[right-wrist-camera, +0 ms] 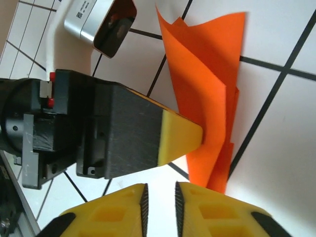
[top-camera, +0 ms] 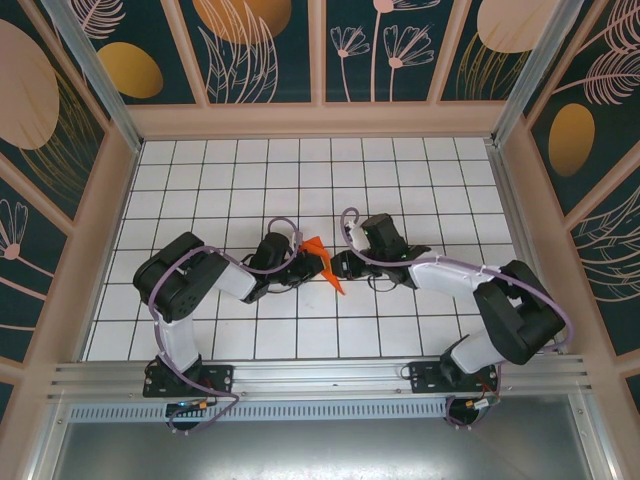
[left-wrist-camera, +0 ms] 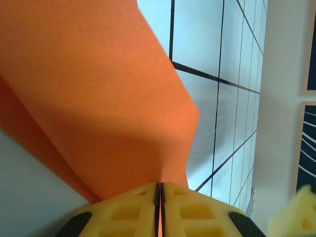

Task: Fold a paper plane with a square sheet of paper (pick it up from the middle)
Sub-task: Fold the wing for the fifth time at the center of the table.

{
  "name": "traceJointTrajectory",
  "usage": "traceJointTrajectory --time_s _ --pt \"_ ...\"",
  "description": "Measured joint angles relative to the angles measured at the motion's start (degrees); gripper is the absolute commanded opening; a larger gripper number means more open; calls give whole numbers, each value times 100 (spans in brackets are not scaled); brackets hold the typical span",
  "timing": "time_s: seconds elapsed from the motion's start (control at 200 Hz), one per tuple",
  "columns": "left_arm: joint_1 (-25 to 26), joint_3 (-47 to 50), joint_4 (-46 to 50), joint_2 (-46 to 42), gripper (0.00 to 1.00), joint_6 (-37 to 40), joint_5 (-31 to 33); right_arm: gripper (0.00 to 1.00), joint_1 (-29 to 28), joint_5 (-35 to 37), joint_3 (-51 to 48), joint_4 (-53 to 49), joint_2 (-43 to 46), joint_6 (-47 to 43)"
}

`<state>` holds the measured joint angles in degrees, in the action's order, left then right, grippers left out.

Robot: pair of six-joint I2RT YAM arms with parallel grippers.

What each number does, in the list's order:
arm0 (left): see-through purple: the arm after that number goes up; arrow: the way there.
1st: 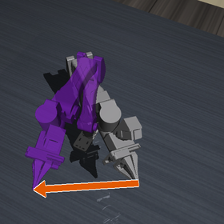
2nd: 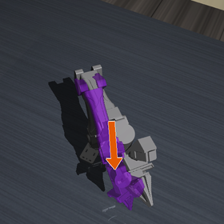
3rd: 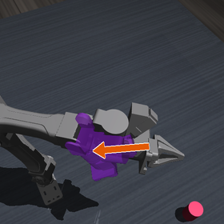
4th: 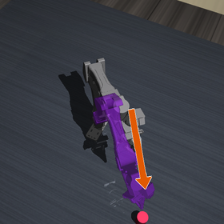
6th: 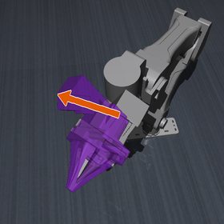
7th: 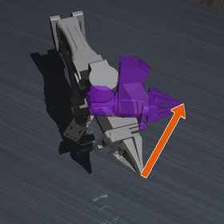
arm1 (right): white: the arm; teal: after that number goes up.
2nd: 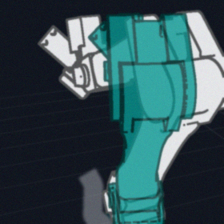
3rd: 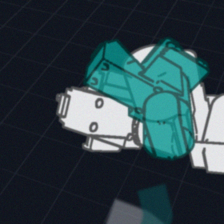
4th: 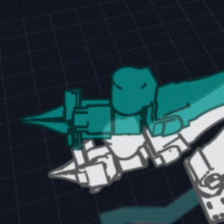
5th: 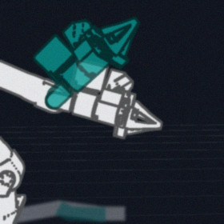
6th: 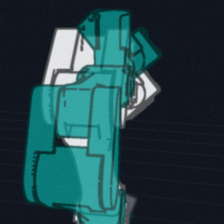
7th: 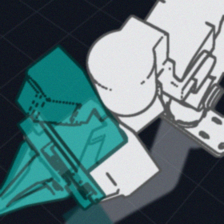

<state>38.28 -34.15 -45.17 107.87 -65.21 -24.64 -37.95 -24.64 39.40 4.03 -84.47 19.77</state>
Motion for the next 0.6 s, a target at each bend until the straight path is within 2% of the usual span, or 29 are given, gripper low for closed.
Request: traceJointTrajectory --time_s 0.165,0.6 --pt "0 -17 44 -4 13 0 2 6 -199 85 127 -50 -485 210" --pt "4 -59 170 -22 13 -2 61 4 -315 413 417 -304 -1128 313"
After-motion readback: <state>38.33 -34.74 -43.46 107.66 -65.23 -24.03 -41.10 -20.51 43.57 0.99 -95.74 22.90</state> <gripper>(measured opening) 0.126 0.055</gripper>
